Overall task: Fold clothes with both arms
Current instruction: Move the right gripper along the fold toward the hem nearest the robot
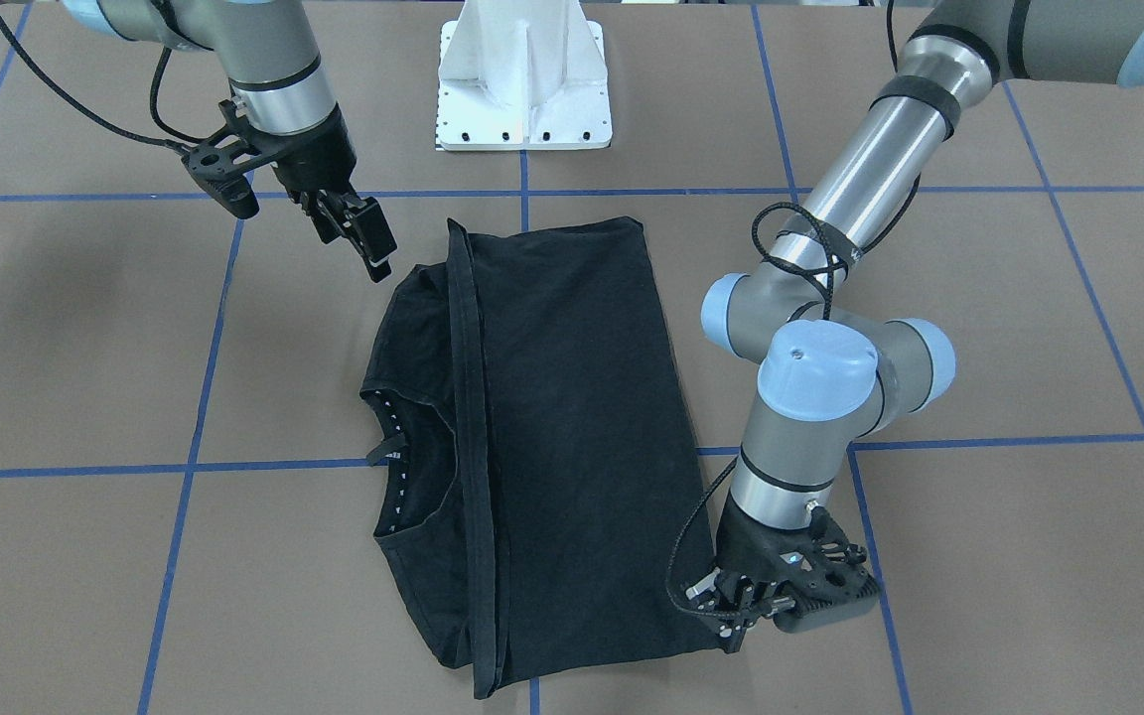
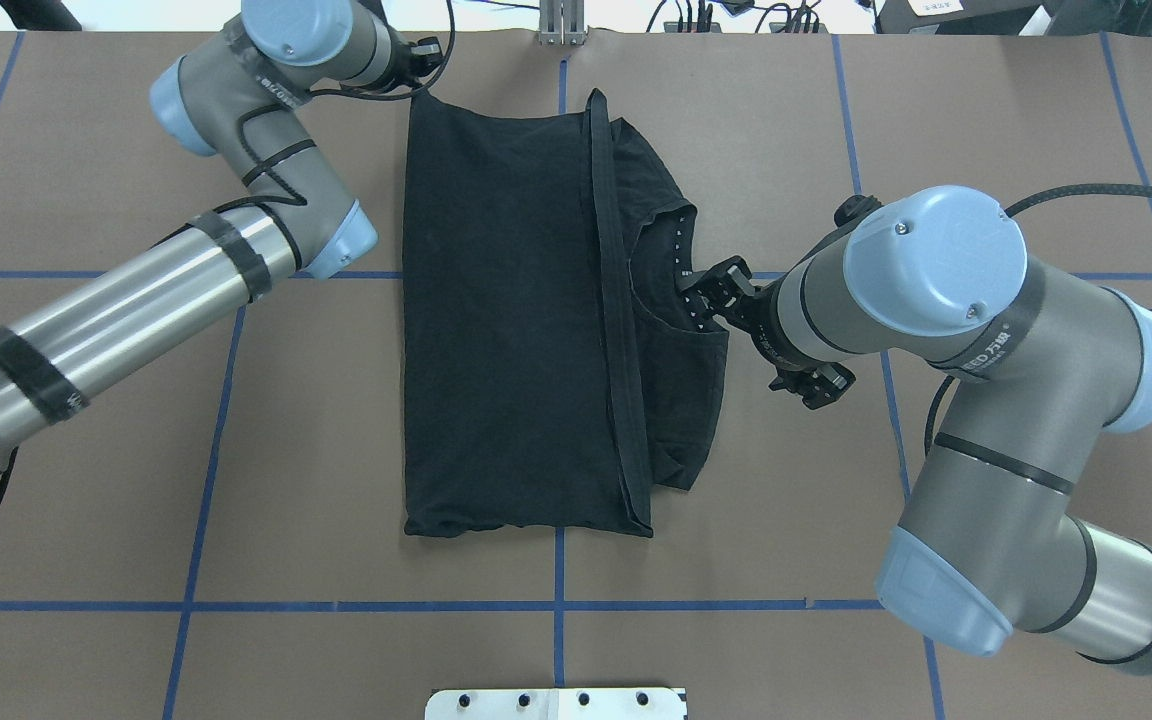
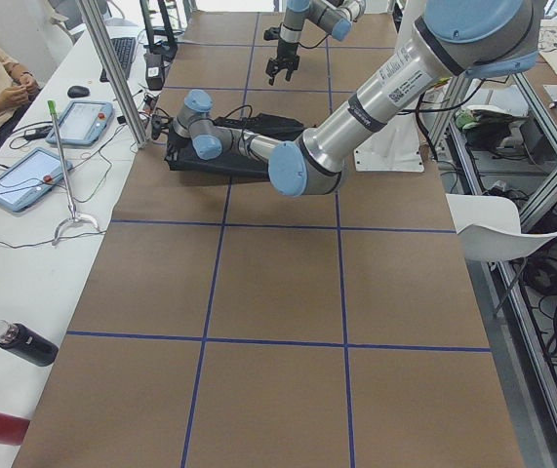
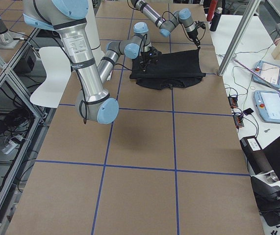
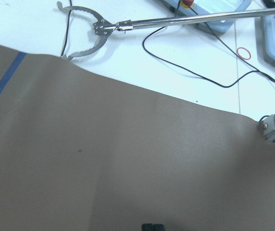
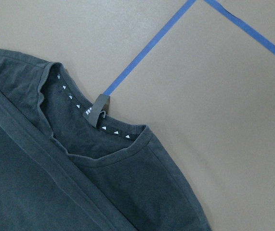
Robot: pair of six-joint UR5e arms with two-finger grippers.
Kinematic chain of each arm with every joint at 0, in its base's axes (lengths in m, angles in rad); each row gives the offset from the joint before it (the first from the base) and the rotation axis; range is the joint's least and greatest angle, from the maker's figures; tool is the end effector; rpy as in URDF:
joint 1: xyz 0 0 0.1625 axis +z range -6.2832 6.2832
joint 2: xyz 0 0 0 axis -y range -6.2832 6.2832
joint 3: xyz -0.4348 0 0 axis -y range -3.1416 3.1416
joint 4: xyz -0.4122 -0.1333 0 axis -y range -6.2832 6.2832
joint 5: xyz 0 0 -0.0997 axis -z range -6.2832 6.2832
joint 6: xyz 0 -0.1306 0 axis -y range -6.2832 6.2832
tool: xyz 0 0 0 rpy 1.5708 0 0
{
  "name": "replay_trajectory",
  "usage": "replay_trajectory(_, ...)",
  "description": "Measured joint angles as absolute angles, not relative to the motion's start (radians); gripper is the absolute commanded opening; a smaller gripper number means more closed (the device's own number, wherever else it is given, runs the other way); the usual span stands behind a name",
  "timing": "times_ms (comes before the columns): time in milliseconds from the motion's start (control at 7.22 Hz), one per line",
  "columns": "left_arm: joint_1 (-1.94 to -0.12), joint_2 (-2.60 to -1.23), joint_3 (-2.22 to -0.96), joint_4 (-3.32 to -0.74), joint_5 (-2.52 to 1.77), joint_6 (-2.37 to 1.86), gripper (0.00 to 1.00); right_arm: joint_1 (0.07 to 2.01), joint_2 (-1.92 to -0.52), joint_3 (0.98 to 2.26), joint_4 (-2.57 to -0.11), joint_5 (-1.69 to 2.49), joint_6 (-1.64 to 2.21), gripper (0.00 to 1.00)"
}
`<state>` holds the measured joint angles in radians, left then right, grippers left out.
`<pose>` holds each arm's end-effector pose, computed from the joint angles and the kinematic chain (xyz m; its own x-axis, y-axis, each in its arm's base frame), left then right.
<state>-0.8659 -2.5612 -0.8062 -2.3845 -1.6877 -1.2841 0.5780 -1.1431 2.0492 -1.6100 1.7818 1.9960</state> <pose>0.5112 -0.7831 0.2884 0.5104 -0.1665 -0.8437 0.5703 0.7999 0.1871 -0.4417 -0.4146 0.2403 0.3286 0.6959 0.6385 -0.5885 0.6797 -0.4379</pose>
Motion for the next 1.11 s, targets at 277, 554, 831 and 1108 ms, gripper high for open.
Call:
replay_trajectory(277, -0.867, -2.590, -0.763, -2.414, -1.681, -1.260, 0.55, 0.561, -1.127, 2.014, -1.558, 1.744, 1.995, 1.00)
replay_trajectory(554, -0.869, -2.589, -0.770, -2.418, -1.682, -1.204, 0.65, 0.501, -1.120, 1.982, -1.474, 1.693, 1.985, 1.00)
replay_trajectory(831, -0.891, -2.519, -0.867, -2.413, -1.690, -1.177, 0.65, 0.402, -1.113, 1.966, -1.487, 1.675, 1.884, 0.90)
replay_trajectory(1108, -0.910, -2.368, -1.045, -2.400, -1.740, -1.169, 0.65, 0.314, -1.107, 1.957, -1.564, 1.643, 1.648, 0.50)
